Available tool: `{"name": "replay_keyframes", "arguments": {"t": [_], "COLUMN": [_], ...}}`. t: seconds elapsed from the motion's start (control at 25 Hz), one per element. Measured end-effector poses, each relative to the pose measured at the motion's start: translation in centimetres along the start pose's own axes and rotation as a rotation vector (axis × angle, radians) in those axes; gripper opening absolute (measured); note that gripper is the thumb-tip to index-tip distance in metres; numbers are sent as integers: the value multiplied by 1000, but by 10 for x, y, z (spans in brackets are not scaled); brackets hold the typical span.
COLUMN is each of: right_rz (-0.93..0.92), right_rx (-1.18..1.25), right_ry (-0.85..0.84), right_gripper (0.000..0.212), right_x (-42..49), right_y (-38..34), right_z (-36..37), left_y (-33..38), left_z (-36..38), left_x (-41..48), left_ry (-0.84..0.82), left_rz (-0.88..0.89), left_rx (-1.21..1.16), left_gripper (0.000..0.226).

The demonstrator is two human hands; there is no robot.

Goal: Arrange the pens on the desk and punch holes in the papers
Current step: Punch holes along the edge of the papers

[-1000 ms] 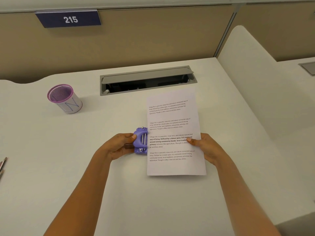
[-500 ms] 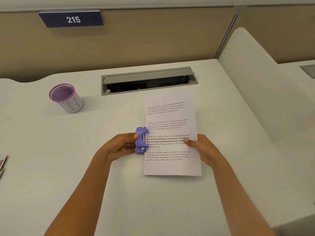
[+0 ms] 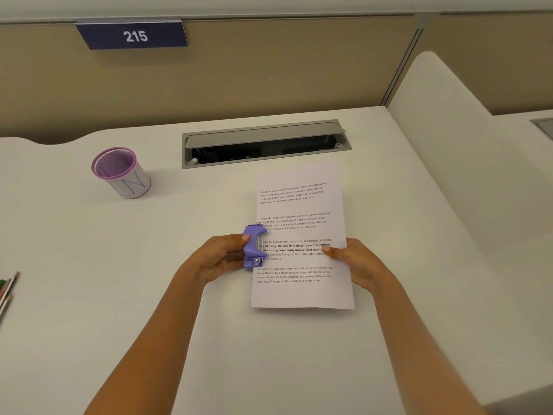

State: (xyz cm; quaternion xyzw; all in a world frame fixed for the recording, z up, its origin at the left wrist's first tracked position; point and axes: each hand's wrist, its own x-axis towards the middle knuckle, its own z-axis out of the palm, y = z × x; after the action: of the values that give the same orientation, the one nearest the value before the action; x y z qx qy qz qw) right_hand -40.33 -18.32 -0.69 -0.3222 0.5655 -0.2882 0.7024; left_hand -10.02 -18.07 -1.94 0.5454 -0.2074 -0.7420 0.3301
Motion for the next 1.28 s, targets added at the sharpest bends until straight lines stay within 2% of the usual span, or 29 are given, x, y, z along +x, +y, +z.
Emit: {"name": "replay_keyframes", "arguments": {"t": [0.32,0.48,0.6,0.76,1.04,1.28], "right_rz": [29,47,50,53,70,84], "right_rx": [8,6,13,23,-3,-35], "right_ry": [-30,-27,-30,-35,-46,-27], "right_gripper": [29,31,32,31,21,24], "right_x": [4,9,12,16,20,22], "right_y": [6,6,6,6,9,5], "right_z": [-5,-8,-9,-8,-7,-8], "left_y": [5,10,15,17,9,9], "left_z": [8,17,27,35,34,34], "left_x": [0,-4,0,8,11,10], "left_ry": [65,97,202,389,436,467], "left_rz": [32,83,122,171,82,67], "left_rx": [71,208,346,474,444,535], "left_gripper": [28,30,31,21,30,32]}}
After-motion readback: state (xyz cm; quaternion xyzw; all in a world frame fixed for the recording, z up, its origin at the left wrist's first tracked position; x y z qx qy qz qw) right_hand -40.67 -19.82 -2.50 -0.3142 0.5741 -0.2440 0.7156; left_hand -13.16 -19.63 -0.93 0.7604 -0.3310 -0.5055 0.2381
